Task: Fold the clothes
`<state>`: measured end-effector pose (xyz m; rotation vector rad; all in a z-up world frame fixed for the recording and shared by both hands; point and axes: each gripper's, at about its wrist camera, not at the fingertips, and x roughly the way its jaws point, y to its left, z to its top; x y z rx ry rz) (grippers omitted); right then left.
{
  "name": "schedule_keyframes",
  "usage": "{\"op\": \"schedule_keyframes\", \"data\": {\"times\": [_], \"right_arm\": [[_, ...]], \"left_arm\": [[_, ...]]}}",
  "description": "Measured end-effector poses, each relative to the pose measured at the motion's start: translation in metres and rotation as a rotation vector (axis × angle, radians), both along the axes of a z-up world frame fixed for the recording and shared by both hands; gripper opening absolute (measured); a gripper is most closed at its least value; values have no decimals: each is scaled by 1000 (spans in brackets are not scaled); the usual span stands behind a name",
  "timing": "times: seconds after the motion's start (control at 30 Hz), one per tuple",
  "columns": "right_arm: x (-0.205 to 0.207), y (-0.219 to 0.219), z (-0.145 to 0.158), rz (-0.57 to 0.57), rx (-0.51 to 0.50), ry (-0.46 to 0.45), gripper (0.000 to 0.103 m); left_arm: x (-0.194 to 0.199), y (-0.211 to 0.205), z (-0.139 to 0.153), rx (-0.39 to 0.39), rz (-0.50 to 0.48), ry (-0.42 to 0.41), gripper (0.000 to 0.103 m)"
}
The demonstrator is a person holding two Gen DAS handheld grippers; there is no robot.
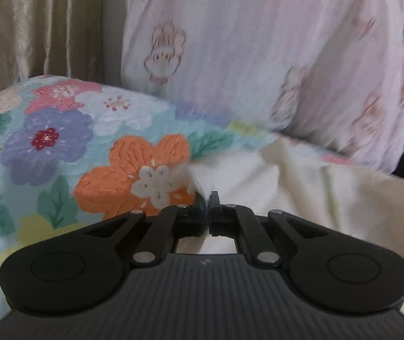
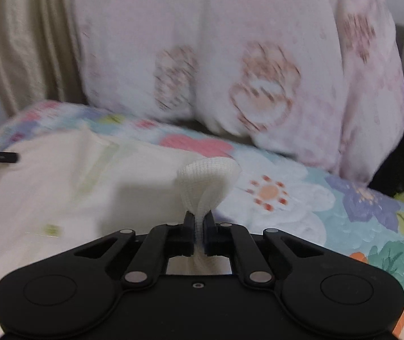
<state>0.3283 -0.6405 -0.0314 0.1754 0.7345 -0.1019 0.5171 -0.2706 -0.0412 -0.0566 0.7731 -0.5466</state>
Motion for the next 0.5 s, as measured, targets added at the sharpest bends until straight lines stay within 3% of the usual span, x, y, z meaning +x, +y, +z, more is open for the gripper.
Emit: {"op": "schedule_keyframes", "data": {"times": [0.2, 0.33, 0.37, 0.4, 0.5], "right_arm": [[-86, 85, 76, 130, 51, -118, 8], [-198, 177, 111, 266, -166, -233, 8], [-223, 193, 111, 286, -165, -245, 8], [-245, 206, 108, 298, -149, -242, 8], [-294, 249, 72, 280, -214, -170, 8]], "left_arm": [[-102, 67, 62, -170, -27, -59, 2], [-193, 155, 61, -227, -11, -107, 2], [-214, 176, 54, -235, 11, -113, 2], [-241, 197, 46, -225, 48, -135, 2], [-309, 224, 22, -74, 107, -214, 2]]}}
